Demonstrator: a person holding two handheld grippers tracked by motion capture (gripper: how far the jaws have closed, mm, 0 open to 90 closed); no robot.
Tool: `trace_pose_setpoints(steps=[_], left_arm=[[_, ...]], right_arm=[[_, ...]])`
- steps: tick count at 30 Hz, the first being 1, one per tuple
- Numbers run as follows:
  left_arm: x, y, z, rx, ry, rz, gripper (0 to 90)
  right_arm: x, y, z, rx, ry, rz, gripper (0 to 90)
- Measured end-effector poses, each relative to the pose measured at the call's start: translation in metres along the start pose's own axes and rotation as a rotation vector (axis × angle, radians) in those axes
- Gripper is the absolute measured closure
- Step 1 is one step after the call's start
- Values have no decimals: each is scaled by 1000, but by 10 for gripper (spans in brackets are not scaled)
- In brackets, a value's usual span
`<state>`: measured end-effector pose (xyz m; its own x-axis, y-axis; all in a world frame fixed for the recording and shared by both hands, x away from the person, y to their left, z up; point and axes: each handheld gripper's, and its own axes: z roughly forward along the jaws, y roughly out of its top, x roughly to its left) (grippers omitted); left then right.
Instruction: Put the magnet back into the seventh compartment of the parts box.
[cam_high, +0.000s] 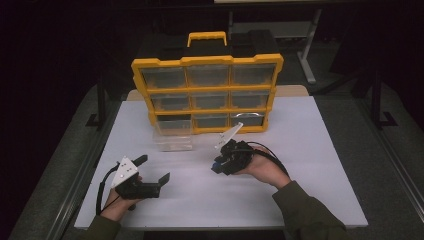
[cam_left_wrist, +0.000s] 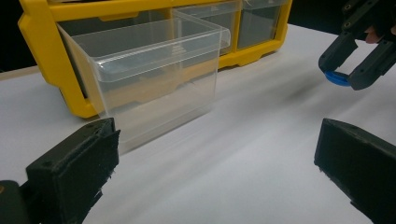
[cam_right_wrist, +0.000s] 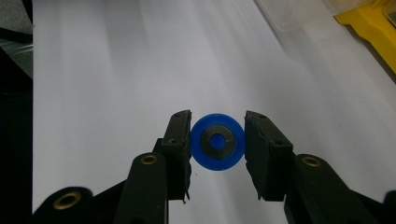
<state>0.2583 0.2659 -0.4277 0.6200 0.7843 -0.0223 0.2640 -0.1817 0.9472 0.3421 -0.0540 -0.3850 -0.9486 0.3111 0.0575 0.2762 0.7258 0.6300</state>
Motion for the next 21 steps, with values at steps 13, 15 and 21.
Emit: trace_pose_setpoints(steps=[13, 15, 21], left_arm=[[1, 1, -2, 11, 2, 12, 0], [1, 1, -2, 12, 3, 10, 0], [2, 1, -2, 16, -3, 16, 0]], right_arm=[[-5, 16, 3, -15, 1, -7, 617], [-6, 17, 4, -17, 1, -3, 617], [-8, 24, 5, -24, 4, -11, 617]])
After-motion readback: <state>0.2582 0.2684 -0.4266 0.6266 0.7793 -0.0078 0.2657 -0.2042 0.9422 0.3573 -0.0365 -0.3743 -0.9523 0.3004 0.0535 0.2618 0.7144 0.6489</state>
